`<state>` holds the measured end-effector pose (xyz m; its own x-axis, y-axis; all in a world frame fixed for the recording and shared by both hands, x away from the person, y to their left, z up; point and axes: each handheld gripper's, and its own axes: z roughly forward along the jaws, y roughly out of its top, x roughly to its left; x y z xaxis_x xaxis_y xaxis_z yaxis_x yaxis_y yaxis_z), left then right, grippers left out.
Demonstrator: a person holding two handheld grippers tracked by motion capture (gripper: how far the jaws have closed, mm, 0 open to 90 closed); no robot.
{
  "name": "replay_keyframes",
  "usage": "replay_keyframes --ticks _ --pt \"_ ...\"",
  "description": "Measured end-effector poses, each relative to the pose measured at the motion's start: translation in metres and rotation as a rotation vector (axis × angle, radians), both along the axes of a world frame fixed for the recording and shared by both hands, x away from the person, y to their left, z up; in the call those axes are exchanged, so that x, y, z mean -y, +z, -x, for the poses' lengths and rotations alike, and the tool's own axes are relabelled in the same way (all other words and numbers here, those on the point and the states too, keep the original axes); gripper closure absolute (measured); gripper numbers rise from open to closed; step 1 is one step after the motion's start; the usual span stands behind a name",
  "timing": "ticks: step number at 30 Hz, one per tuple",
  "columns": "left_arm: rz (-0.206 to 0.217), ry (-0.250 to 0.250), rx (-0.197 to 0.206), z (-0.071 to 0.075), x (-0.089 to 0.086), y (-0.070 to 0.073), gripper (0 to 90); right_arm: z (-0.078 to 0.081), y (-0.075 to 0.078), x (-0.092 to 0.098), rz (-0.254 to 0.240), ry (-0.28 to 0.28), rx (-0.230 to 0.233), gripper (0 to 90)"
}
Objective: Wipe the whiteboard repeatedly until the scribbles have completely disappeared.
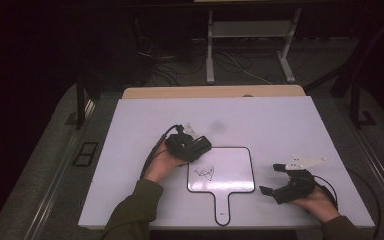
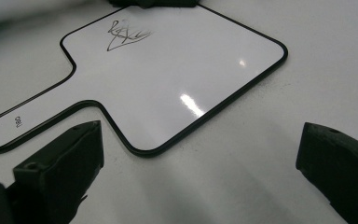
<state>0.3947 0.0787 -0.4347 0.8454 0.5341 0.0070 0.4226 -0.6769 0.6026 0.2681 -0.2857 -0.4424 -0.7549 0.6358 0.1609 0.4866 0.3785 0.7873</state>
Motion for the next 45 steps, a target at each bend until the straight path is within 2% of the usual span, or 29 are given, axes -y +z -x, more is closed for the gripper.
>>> replay_keyframes --ticks 3,15,45 --pt "-0.037 -0.007 0.013 0.002 0.004 0.002 39.6 0.000 0.000 -0.001 0.000 -0.001 -0.002 0.0" --pt "-0.032 -0.063 -0.013 0.012 0.021 0.002 39.6 0.000 0.000 -0.001 0.001 -0.002 -0.003 0.0" --pt "-0.032 -0.141 -0.034 0.039 0.031 0.003 39.6 -0.001 -0.001 -0.001 0.007 0.000 -0.001 0.0"
